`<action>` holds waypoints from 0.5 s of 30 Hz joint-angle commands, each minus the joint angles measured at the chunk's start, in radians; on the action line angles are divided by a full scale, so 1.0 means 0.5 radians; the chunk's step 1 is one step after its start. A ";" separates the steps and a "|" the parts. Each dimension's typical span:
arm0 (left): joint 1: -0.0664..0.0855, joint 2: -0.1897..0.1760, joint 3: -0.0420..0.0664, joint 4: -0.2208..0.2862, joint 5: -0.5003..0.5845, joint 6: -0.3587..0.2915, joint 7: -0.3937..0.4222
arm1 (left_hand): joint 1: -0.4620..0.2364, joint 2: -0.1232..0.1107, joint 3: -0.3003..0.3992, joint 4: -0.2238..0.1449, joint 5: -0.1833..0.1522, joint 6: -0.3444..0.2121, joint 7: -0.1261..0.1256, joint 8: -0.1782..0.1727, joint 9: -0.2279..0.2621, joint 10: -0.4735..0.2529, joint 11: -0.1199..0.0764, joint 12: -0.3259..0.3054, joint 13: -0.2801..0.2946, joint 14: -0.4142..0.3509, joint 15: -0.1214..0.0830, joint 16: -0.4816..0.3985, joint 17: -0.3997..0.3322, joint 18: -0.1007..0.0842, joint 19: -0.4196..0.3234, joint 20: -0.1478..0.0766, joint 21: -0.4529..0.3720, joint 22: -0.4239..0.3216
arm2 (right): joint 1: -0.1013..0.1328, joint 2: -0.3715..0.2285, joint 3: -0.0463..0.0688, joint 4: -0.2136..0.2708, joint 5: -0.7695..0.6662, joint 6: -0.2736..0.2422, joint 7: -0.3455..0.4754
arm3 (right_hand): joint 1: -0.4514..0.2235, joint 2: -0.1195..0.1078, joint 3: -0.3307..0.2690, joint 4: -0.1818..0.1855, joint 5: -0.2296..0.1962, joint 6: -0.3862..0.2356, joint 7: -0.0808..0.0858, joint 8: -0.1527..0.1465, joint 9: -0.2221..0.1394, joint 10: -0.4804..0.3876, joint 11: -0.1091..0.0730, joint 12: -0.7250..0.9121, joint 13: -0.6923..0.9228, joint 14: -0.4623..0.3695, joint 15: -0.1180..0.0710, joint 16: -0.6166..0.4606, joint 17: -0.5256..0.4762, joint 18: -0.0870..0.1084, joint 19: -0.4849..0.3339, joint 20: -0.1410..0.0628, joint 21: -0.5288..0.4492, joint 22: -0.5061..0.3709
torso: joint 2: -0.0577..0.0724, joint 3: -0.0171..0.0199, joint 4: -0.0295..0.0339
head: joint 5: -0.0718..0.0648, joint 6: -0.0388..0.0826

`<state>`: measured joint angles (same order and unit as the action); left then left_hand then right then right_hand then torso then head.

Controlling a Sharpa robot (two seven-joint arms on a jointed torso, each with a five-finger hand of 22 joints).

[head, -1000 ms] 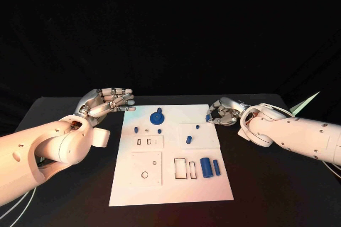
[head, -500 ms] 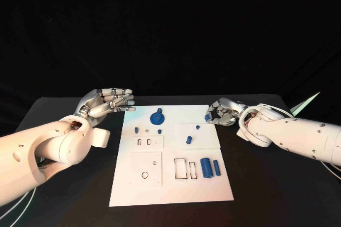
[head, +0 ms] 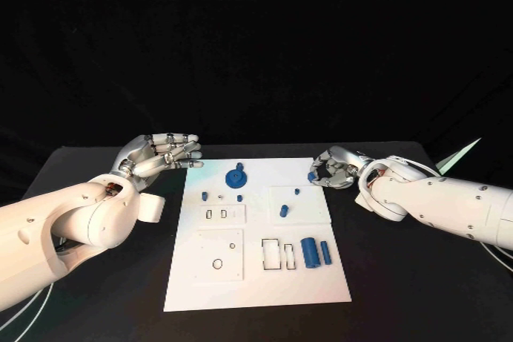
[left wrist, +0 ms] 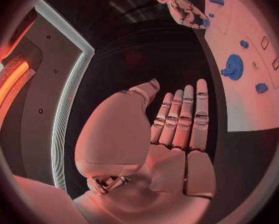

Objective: Assemble the parts on the task board

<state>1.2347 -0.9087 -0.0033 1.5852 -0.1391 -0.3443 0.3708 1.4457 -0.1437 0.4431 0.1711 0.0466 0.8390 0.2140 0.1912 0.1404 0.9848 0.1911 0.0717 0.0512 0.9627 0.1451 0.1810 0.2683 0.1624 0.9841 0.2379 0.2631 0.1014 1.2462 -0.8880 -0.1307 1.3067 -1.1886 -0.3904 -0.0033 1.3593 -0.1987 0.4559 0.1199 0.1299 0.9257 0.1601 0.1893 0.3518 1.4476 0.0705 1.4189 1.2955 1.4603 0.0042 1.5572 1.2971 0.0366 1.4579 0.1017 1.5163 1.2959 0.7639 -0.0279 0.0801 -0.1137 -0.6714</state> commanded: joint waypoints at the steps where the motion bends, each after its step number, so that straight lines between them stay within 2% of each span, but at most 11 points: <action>1: 0.001 0.002 0.001 0.004 0.001 0.002 0.001 | -0.051 -0.017 0.028 0.007 0.029 0.018 0.055 -0.030 0.029 -0.001 0.002 -0.015 0.028 -0.013 0.003 -0.021 0.035 0.034 -0.015 -0.003 0.029 0.017 | -0.001 0.007 0.000 -0.006 -0.003 -0.006 0.000 | -0.064 -0.022 0.091 -0.017 0.017 -0.026 0.010 -0.011 -0.013 -0.013 0.015 -0.005 0.270 0.221 -0.001 0.027 0.547 -0.057 0.197 0.004 0.048 0.510 | 0.001 0.0009 0.000 | 0.000 0.001; 15: 0.001 0.003 0.001 0.004 0.001 0.005 0.000 | -0.054 -0.018 0.027 0.008 0.029 0.015 0.058 -0.032 0.029 -0.004 0.004 -0.016 0.027 -0.013 0.004 -0.021 0.037 0.034 -0.017 -0.003 0.029 0.017 | -0.004 0.045 0.000 -0.032 -0.003 0.002 0.004 | -0.071 -0.034 0.096 -0.023 0.017 -0.053 0.019 -0.028 -0.020 -0.025 0.024 -0.016 0.261 0.221 0.007 0.027 0.547 -0.057 0.197 0.011 0.048 0.510 | 0.001 -0.0005 0.000 | 0.003 -0.002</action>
<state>1.2347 -0.9085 -0.0033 1.5853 -0.1391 -0.3439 0.3698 1.4457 -0.1437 0.4431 0.1711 0.0466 0.8390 0.2139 0.1911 0.1404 0.9848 0.1911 0.0717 0.0512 0.9626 0.1451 0.1810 0.2692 0.1625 0.9840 0.2379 0.2631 0.1014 1.2454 -0.8676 -0.1307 1.2916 -1.1886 -0.3919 -0.0031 1.3370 -0.2209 0.4560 0.1198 0.1299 0.9110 0.1675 0.1889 0.3491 1.4382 0.0789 1.4132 1.2955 1.4612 0.0052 1.5572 1.2970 0.0366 1.4578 0.1020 1.5162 1.2959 0.7643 -0.0278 0.0801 -0.1124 -0.6715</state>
